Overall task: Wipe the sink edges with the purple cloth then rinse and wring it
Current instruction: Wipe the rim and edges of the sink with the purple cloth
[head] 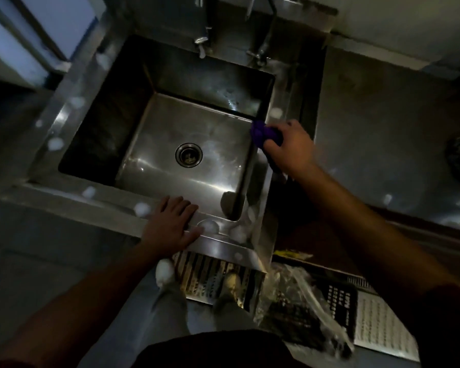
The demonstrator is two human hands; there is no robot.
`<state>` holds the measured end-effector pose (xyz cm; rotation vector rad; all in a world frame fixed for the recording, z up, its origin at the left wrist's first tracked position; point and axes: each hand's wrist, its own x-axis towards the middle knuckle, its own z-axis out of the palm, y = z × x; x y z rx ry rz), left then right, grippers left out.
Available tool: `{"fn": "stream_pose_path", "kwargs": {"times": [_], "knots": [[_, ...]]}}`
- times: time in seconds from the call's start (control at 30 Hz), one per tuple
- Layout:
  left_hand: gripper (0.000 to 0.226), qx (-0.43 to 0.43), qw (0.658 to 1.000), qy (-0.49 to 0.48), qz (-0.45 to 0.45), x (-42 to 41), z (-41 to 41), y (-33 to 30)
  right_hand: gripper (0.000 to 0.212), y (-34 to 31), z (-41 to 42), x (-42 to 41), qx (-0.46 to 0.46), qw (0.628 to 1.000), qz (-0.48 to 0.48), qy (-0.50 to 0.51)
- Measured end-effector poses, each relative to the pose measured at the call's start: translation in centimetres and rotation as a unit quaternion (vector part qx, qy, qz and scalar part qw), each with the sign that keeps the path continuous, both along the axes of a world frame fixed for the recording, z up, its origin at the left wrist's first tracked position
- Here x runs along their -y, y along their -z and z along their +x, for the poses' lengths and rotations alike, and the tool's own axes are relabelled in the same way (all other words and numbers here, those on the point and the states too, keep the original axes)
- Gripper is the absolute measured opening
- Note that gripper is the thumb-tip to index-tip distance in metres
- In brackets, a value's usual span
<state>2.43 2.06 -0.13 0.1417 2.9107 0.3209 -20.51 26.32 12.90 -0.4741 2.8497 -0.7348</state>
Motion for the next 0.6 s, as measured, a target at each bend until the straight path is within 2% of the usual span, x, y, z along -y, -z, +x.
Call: {"fn": "stream_pose_path", "kwargs": {"times": [0.23, 0.33, 0.47, 0.6], "knots": [[0.063, -0.021, 1.0, -0.02, -0.013, -0.6, -0.4, 0.1, 0.049, 1.1, -10.8, 1.2, -0.016, 0.996, 0.085, 0.002], [0.066, -0.022, 0.999, -0.017, -0.026, -0.5, -0.5, 0.4, 0.049, 2.5, -15.5, 2.1, -0.003, 0.989, 0.144, 0.032], [0.067, -0.007, 0.999, -0.022, -0.034, -0.4, -0.6, 0.7, 0.052, 4.2, -19.6, 3.8, -0.034, 0.982, 0.173, 0.074], [0.068, -0.007, 0.999, -0.015, -0.028, -0.3, -0.6, 0.6, 0.059, 7.1, -20.4, 4.9, 0.022, 0.973, 0.211, 0.087]]}}
